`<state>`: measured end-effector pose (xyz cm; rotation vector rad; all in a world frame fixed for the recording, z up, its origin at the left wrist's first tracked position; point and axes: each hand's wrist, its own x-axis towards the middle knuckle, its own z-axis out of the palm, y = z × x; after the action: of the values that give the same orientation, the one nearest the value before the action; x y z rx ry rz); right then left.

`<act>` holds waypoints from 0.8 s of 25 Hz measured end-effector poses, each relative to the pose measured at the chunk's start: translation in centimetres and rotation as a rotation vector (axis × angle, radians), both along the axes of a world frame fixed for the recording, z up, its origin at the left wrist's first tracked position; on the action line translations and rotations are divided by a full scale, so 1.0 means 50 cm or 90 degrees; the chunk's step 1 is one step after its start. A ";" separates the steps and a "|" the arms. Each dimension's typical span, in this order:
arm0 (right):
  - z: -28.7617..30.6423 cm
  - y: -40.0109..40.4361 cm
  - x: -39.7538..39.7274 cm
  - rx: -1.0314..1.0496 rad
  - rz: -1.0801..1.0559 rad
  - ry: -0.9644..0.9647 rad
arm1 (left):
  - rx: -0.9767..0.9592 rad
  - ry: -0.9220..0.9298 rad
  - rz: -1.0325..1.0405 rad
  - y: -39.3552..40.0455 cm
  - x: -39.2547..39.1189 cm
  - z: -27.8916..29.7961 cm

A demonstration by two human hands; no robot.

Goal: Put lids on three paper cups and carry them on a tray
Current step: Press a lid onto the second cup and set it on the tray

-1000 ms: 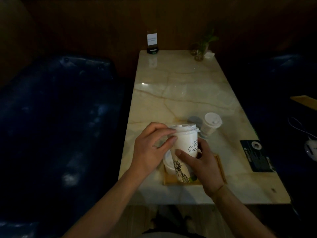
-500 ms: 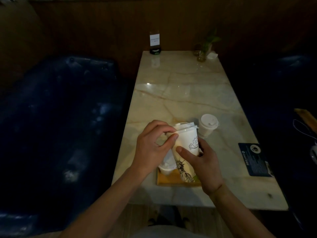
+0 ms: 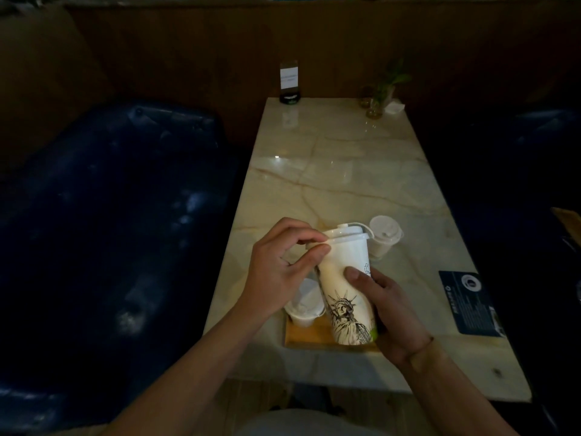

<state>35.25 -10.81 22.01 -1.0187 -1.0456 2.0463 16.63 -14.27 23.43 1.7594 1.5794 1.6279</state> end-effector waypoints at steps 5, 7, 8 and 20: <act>0.001 0.021 0.009 -0.054 0.080 0.043 | 0.010 -0.030 -0.009 0.007 -0.007 -0.003; -0.002 0.027 0.007 -0.077 0.113 0.074 | 0.011 -0.040 -0.009 0.009 -0.009 -0.005; -0.004 0.029 0.005 -0.090 0.126 0.090 | 0.012 -0.046 -0.007 0.011 -0.011 -0.007; -0.006 0.074 -0.030 0.091 0.074 -0.124 | -0.042 0.083 0.069 0.025 -0.017 -0.032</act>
<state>33.76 -7.11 21.72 -1.1223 -1.3593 1.9586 15.78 -13.01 21.82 1.8074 1.7950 1.5153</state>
